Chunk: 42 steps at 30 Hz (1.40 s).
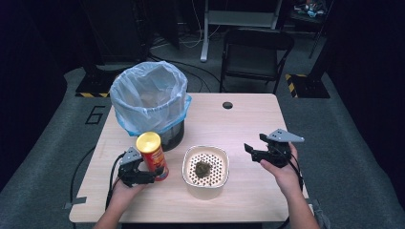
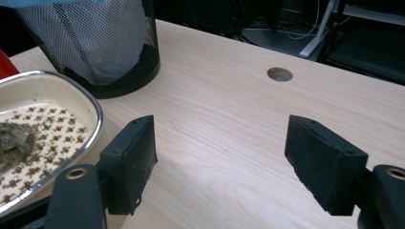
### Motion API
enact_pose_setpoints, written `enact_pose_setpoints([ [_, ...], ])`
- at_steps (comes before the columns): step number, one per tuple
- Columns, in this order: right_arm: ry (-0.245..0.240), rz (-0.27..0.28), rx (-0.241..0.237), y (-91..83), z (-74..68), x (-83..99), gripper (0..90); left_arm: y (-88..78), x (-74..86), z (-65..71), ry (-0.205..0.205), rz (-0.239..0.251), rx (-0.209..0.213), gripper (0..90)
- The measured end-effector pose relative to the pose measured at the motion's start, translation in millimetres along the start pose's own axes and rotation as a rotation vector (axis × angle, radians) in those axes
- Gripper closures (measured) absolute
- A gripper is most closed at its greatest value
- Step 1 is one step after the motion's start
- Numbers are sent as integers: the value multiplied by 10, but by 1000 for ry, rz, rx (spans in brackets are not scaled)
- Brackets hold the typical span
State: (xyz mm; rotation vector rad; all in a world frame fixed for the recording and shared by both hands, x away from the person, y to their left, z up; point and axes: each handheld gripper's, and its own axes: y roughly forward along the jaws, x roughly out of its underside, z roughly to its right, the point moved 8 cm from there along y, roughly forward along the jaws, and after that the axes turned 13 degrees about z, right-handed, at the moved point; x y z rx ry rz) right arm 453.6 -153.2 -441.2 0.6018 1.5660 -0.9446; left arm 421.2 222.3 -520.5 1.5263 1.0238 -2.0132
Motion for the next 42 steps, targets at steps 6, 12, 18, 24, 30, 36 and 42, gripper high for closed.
enact_pose_setpoints([
  [6, -9, -4, 23, -25, 51, 86, 260, 8, 9, 15, 97, -4, -27, 227],
  [12, -7, -17, 49, -30, 134, 210, 265, -12, 1, 31, 131, -13, -36, 238],
  [18, 13, -53, 75, -4, 240, 400, 267, -30, -22, 60, 142, -35, -31, 240],
  [24, 28, -72, 82, 7, 267, 491, 268, -146, -212, 138, 141, 16, -8, 241],
  [30, 19, -90, 89, 26, 275, 543, 268, -209, -323, 264, 152, -29, 17, 240],
  [36, 0, -115, 97, 40, 274, 617, 268, -327, -617, 388, 137, -48, 46, 240],
  [42, 0, -121, 100, 50, 279, 638, 268, -444, -917, 465, 139, -33, 58, 240],
])
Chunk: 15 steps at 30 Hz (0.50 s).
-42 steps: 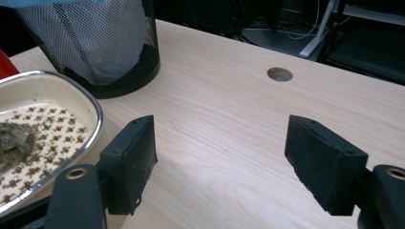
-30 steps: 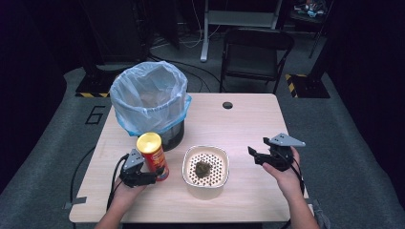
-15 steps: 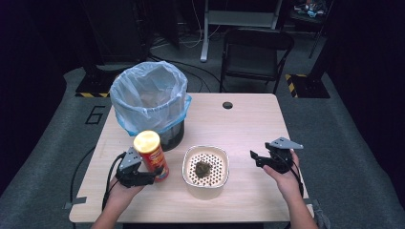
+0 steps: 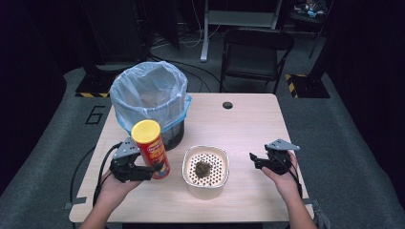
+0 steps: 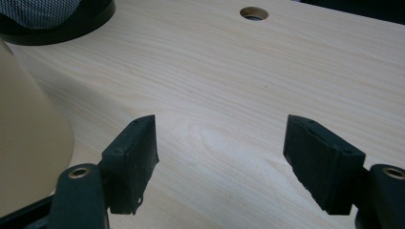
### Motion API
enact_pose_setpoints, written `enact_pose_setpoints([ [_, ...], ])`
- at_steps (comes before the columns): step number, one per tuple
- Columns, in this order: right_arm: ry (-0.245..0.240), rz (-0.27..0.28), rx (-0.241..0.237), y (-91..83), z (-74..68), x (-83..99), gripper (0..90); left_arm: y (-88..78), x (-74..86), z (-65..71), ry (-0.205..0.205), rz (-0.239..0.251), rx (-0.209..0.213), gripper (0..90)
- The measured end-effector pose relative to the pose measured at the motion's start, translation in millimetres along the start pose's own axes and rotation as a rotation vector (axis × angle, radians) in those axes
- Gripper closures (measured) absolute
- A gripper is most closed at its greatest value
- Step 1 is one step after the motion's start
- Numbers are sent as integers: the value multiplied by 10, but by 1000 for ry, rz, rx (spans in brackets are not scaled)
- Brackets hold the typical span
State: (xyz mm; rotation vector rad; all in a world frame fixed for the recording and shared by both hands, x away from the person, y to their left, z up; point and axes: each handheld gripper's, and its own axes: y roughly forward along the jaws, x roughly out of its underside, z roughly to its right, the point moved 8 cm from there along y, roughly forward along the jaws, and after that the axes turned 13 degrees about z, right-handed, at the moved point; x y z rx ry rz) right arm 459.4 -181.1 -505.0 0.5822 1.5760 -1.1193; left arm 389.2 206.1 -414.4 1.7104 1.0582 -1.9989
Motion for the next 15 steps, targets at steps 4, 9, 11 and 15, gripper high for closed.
enact_pose_setpoints([
  [4, 9, -6, -2, 15, -2, 25, 268, -114, -291, 15, -5, -5, 16, 240],
  [9, 8, -15, -2, 25, 12, 51, 270, -184, -552, 5, 4, -4, 10, 240],
  [11, 4, -20, 2, 27, 25, 63, 270, -204, -642, 3, 8, -5, 8, 240],
  [15, 5, -23, 1, 34, 25, 73, 270, -247, -844, -15, 9, -3, 5, 240],
])
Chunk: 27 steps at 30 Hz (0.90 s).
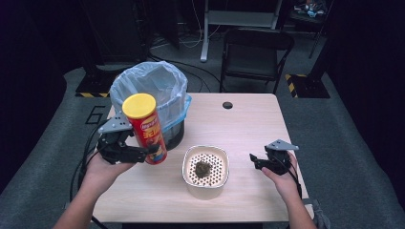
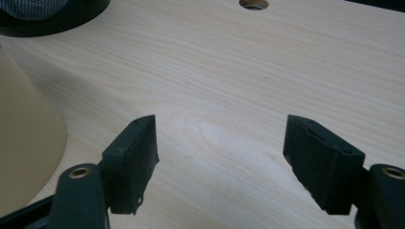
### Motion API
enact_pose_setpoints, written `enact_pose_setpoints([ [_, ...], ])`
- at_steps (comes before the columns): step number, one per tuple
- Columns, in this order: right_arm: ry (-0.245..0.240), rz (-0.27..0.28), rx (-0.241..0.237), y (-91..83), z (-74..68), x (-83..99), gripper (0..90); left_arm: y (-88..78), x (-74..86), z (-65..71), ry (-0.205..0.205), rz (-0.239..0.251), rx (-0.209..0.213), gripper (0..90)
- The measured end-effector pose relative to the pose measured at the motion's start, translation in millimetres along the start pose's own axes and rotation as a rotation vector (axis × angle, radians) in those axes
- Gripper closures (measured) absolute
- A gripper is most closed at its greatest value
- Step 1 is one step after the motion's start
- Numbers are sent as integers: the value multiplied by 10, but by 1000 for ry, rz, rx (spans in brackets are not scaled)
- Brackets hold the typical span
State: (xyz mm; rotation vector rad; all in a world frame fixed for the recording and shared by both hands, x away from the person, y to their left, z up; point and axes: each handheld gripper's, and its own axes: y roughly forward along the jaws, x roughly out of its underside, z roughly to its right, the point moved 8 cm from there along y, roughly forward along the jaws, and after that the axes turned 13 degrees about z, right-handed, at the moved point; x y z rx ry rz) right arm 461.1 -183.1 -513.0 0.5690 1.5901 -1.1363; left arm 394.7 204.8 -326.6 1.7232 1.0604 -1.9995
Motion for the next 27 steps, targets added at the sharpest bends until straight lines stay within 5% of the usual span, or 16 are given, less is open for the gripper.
enact_pose_setpoints([
  [18, -3, -5, -6, 14, 7, 21, 271, -119, -756, -47, 33, 28, -11, 239],
  [27, 3, -15, -8, 27, -10, 35, 272, -67, -1112, -226, 48, 66, -45, 240],
])
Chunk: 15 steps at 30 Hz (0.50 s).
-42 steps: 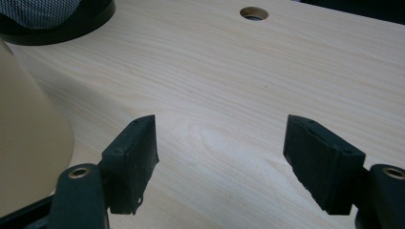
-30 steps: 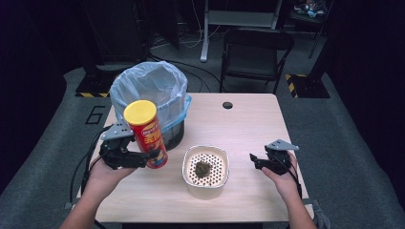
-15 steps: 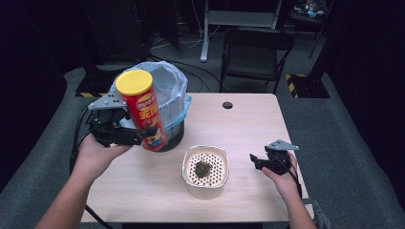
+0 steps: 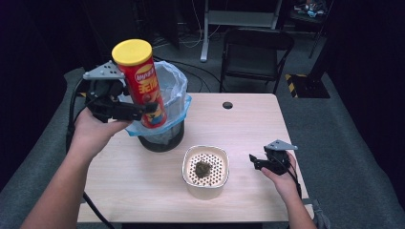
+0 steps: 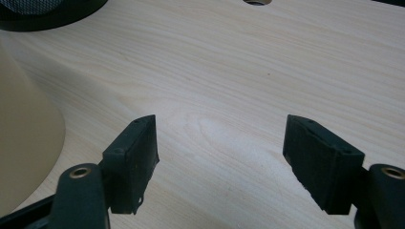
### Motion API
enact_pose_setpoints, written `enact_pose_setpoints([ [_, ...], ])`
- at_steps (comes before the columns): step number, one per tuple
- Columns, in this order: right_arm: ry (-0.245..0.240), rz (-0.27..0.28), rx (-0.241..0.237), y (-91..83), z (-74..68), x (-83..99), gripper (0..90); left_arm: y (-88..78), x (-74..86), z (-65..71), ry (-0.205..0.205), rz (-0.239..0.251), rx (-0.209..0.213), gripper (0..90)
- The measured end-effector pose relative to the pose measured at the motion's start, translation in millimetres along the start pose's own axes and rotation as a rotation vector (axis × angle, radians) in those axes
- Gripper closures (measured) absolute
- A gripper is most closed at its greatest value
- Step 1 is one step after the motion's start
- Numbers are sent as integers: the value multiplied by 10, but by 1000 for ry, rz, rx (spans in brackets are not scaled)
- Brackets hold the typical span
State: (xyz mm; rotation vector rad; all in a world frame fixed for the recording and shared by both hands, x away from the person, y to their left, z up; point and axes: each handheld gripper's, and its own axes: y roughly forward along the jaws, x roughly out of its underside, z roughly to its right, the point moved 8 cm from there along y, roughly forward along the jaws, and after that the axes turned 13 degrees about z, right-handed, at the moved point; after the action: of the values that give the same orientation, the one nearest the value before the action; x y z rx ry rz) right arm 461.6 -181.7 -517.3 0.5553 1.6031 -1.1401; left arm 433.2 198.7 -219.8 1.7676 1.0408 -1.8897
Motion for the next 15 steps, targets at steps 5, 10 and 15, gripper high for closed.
enact_pose_setpoints([
  [5, -12, -2, 3, 12, 9, 14, 272, 155, -74, -245, -44, -8, -43, 240],
  [10, -11, -2, -1, 19, 10, 18, 272, 261, -56, -454, -67, -10, -85, 240],
  [15, -17, -6, 0, 32, 15, 29, 272, 444, 39, -710, -109, 1, -160, 240],
])
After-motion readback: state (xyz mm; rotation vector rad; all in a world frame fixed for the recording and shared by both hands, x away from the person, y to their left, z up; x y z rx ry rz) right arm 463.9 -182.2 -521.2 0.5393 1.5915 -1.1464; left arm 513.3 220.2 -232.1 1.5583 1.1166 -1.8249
